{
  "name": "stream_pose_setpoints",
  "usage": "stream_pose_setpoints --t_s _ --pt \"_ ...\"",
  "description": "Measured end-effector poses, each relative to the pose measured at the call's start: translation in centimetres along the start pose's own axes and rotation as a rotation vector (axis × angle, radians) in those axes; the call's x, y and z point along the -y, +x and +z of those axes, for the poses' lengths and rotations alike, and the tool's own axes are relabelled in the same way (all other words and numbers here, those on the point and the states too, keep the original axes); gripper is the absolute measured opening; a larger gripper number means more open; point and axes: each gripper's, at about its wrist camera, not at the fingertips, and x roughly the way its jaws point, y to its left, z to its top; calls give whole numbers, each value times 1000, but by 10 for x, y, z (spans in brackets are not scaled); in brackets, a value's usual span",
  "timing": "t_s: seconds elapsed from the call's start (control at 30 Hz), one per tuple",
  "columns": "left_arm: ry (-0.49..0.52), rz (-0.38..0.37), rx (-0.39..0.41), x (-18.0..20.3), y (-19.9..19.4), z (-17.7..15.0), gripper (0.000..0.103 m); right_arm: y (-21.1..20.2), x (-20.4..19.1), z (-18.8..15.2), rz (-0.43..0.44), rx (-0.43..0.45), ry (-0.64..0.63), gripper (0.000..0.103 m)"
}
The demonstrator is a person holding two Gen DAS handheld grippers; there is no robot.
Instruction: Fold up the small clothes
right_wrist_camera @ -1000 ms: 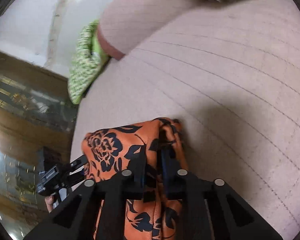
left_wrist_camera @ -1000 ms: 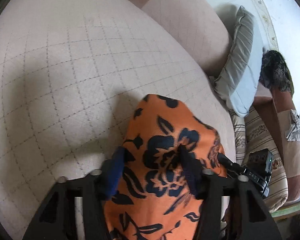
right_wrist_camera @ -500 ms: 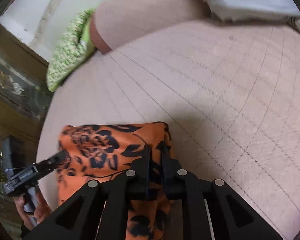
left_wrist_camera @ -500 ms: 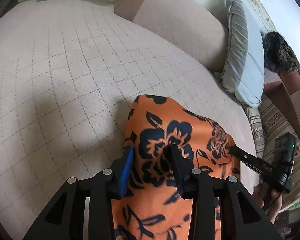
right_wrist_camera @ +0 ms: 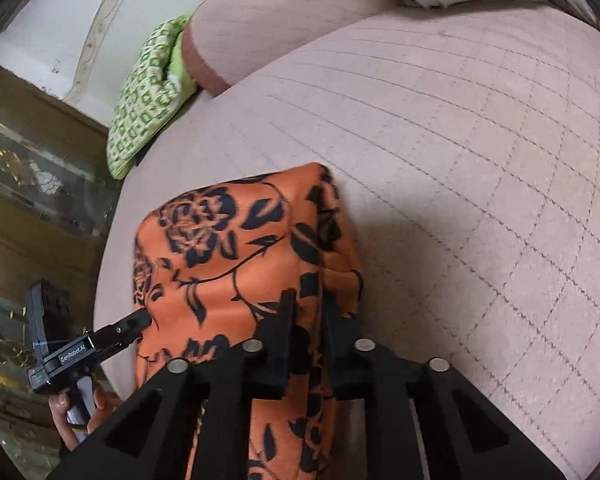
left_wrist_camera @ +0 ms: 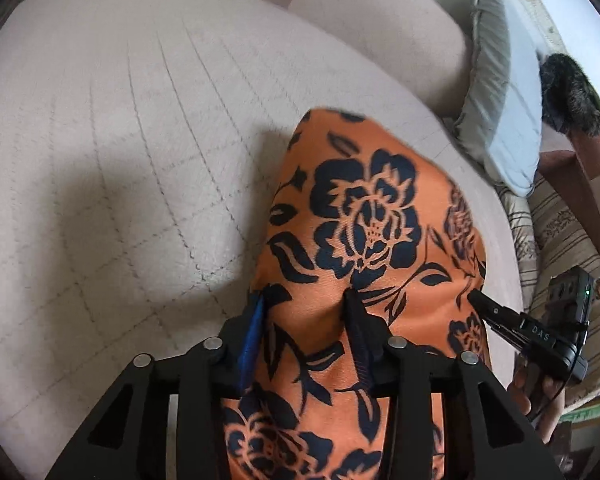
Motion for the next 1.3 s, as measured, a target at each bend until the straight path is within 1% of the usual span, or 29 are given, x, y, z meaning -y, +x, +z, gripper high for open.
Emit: stream_pose_setpoints --t_s 0.03,0.1,0.13,0.17,0.2,0.23,0.27,0.33,0.47,0.53,0.57,0.63,0.7,0.77,0.9,0.97,1.0,1.03,1.07,1.1,1.13,1.17,1.23,1.27,1.3 --pt "9 10 4 2 -1 0 39 5 4 1 -20 -7 11 10" --pt "21 23 19 6 -8 -5 39 6 4 0 -32 -10 16 10" --pt "37 36 33 10 -15 -10 39 -2 -1 -3 -37 2 8 11" --pt "56 53 49 13 -23 -20 39 -12 -6 -8 -28 21 -1 17" --pt "62 63 56 12 -29 -29 42 -21 -11 -14 -18 42 -13 17" --pt "60 69 56 11 -33 -40 47 -31 -15 -22 -5 64 -26 24" --pt "56 67 48 8 -35 -51 48 -41 -18 -33 11 80 -32 41" --pt "41 54 44 4 -40 -71 48 -54 -19 -59 61 91 -26 51" --pt "32 42 71 3 -51 -91 48 -59 -11 -92 86 54 22 51" --pt "33 35 57 1 -48 -97 48 -54 -6 -98 85 24 50 51" --pt "36 34 50 0 -46 -98 48 -49 0 -105 67 2 63 51" --pt "46 33 49 0 -46 -97 48 -37 8 -106 62 -25 82 52" --pt "28 -7 29 -4 -47 -98 48 -33 19 -106 122 -37 145 52" --pt "22 -26 22 -8 -48 -99 48 -33 21 -105 151 -58 152 47" --pt "-2 -69 21 -18 -45 -98 48 -30 25 -106 150 -71 157 47" --pt "-35 -88 24 -25 -41 -94 41 -25 30 -106 180 -71 183 47" --pt "-42 -85 25 -26 -41 -93 32 -23 31 -107 191 -69 190 47" --pt "-51 -99 19 -28 -41 -92 21 -21 33 -107 205 -71 194 45" --pt "-59 -123 12 -29 -42 -92 16 -20 31 -107 212 -72 189 33" --pt "-64 -144 12 -30 -46 -91 11 -24 30 -109 229 -64 183 28" --pt "-64 -164 21 -29 -53 -89 9 -29 28 -108 232 -52 180 23" --pt "-75 -214 38 -30 -64 -88 8 -37 24 -108 239 -38 172 21" --pt "-124 -314 48 -38 -78 -87 8 -56 14 -109 254 7 138 20" --pt "-138 -339 41 -44 -80 -90 8 -63 10 -111 244 23 124 20" --pt "-143 -316 28 -47 -76 -92 8 -66 9 -113 233 31 116 20"
